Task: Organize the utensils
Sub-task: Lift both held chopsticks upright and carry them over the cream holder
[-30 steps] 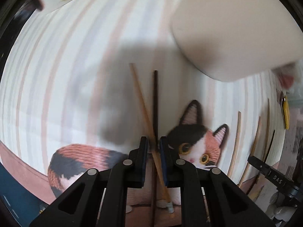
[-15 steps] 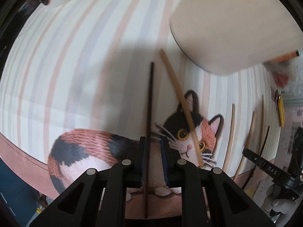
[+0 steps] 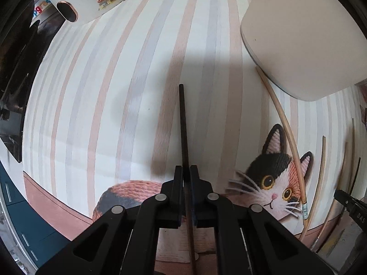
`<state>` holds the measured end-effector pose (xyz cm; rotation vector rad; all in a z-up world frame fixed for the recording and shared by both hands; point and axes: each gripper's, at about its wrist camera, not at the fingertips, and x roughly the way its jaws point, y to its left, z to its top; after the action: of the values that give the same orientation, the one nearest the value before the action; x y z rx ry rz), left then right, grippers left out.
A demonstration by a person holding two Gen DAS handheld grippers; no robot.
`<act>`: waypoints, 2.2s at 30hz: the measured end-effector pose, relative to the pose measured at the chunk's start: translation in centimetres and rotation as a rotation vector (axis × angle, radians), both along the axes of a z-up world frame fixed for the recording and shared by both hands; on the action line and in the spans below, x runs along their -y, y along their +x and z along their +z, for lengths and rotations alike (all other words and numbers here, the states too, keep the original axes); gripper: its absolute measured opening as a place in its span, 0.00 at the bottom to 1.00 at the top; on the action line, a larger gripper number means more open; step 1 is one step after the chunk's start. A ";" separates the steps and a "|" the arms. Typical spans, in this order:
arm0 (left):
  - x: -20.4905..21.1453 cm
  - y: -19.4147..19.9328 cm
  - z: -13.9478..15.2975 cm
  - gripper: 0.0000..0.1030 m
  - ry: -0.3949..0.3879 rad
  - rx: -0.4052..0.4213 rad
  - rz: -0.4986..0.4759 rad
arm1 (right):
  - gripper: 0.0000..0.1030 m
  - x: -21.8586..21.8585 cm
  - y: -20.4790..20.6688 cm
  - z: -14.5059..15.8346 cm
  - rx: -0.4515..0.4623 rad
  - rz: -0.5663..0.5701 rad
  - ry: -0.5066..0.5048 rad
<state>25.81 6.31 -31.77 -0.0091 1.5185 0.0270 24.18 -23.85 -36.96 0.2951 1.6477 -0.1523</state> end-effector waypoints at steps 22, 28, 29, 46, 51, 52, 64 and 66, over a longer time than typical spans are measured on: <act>3.5 1.1 1.8 0.03 0.049 0.092 -0.057 | 0.07 -1.7 2.5 3.8 0.094 0.008 -0.054; 3.8 0.6 6.2 0.03 0.017 0.197 -0.066 | 0.06 -2.3 3.2 8.5 0.220 0.017 -0.071; 3.8 0.5 6.9 0.03 0.014 0.212 -0.065 | 0.06 -2.5 3.2 9.3 0.240 0.018 -0.072; 1.8 1.1 13.9 0.03 0.010 0.411 -0.036 | 0.06 -4.2 3.7 15.4 0.462 0.056 -0.096; 1.2 1.6 16.0 0.02 0.001 0.462 -0.017 | 0.06 -4.7 4.4 17.7 0.516 0.056 -0.089; 1.1 1.7 16.3 0.02 0.000 0.470 -0.014 | 0.06 -4.8 4.5 18.0 0.524 0.056 -0.086; 0.2 2.1 22.3 0.02 -0.035 0.585 0.014 | 0.06 -5.9 6.3 22.8 0.643 0.037 -0.020; 0.0 2.1 23.9 0.02 -0.044 0.610 0.020 | 0.06 -5.8 6.9 24.1 0.672 0.029 -0.004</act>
<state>27.95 6.28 -7.87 -0.0627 0.9084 0.0057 31.08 -18.00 -12.86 0.2800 0.9843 -0.0255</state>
